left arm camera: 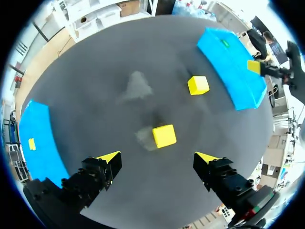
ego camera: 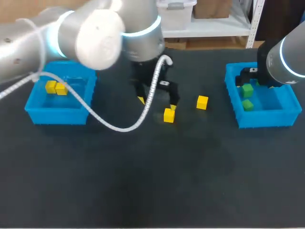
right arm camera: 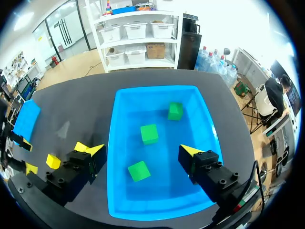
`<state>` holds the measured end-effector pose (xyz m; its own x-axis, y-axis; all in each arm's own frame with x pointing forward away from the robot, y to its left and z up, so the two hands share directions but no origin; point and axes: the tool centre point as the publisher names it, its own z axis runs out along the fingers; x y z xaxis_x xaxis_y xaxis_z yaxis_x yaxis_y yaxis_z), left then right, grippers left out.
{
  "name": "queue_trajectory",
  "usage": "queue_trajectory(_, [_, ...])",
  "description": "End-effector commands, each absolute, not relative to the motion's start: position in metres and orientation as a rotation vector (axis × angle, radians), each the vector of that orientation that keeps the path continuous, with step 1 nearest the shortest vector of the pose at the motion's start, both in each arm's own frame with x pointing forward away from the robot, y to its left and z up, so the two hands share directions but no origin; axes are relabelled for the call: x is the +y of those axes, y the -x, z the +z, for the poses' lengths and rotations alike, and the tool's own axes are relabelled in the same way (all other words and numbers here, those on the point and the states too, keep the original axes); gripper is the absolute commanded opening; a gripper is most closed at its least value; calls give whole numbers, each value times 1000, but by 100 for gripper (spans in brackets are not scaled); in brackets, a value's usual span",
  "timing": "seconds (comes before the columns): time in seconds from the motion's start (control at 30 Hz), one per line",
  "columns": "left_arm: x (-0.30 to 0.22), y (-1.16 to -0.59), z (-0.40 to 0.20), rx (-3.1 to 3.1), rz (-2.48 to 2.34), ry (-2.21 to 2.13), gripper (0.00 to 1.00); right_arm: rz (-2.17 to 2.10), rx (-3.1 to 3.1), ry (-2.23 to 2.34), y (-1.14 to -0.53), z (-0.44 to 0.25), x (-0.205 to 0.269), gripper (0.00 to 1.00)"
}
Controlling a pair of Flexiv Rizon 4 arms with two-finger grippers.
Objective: Put the green cubes in the right bin and the yellow cubes in the left bin.
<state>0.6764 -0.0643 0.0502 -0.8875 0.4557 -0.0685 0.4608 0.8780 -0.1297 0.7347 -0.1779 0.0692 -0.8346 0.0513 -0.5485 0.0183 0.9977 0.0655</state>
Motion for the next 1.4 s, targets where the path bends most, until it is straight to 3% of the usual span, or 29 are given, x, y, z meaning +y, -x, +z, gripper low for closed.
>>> queue_trajectory(0.03, [-86,-684,31,3119,-123,-767,100,76,2548,-51,-732,68,-179,100])
queue_trajectory(0.53, [-78,-702,-13,3135,48,-680,100,76,2548,-51,-732,68,-179,100])
queue_trajectory(0.57, [-77,-702,-13,3132,46,-671,88,76,2548,-51,-732,68,-179,100])
queue_trajectory(0.6, [-76,-701,-13,3115,50,-666,47,76,2548,-51,-732,68,-179,100])
queue_trajectory(0.63, [-75,-701,-12,3106,51,-677,0,76,2548,-51,-732,68,-179,100])
queue_trajectory(1.03, [-56,-713,19,3079,-66,-614,0,76,2548,-51,-732,68,-179,100])
queue_trajectory(1.4, [5,-760,72,2915,-71,-365,0,76,2548,-51,-732,68,-179,100])
